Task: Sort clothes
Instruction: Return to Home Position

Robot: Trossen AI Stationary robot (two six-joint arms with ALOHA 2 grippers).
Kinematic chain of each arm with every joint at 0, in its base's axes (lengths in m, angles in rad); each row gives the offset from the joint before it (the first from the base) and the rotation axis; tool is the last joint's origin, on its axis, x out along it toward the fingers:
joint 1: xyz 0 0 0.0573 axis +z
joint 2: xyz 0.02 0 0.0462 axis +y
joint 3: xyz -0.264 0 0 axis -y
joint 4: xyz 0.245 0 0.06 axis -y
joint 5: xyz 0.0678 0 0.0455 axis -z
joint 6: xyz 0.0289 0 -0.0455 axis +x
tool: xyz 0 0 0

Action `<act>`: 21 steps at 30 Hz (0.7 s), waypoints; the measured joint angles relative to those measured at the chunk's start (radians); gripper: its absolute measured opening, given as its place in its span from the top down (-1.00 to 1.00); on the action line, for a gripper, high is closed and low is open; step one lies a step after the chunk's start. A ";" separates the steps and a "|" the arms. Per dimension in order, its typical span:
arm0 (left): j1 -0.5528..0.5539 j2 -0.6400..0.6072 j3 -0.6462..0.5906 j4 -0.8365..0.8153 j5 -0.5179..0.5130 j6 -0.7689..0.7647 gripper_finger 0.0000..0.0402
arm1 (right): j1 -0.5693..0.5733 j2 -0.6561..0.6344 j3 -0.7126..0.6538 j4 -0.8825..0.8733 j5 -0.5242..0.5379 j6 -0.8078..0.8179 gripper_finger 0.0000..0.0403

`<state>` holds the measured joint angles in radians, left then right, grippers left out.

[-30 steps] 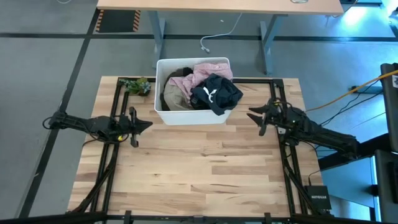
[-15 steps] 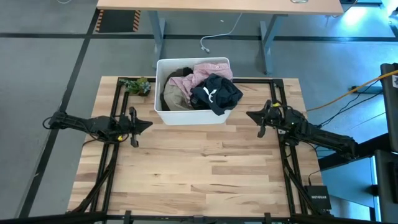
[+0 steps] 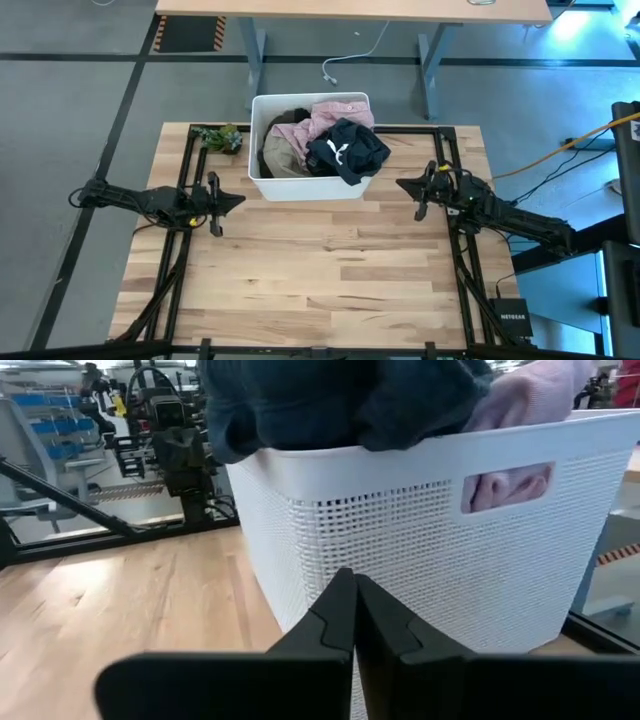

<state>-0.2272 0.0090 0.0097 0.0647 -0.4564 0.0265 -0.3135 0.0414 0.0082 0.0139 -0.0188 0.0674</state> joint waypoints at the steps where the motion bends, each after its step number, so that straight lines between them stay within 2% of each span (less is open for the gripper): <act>1: 0.000 0.000 0.000 0.000 0.000 0.000 0.96 | 0.000 0.000 0.000 0.000 -0.001 -0.005 0.98; 6: 0.000 0.000 0.000 0.000 0.000 0.000 0.96 | 0.000 0.000 0.000 0.013 -0.073 -0.003 0.95; 13: 0.000 0.000 0.000 0.000 0.000 0.000 0.96 | 0.000 0.002 0.000 0.011 -0.074 0.012 0.96; 17: 0.000 0.000 0.000 0.000 0.000 0.000 0.96 | 0.000 0.003 0.000 0.004 -0.023 0.033 0.91; 21: 0.000 0.000 0.000 0.000 0.000 0.000 0.96 | -0.001 0.004 -0.001 0.003 -0.017 0.034 0.84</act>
<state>-0.2276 0.0090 0.0097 0.0647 -0.4564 0.0261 -0.3144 0.0452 0.0074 0.0170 -0.0358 0.1013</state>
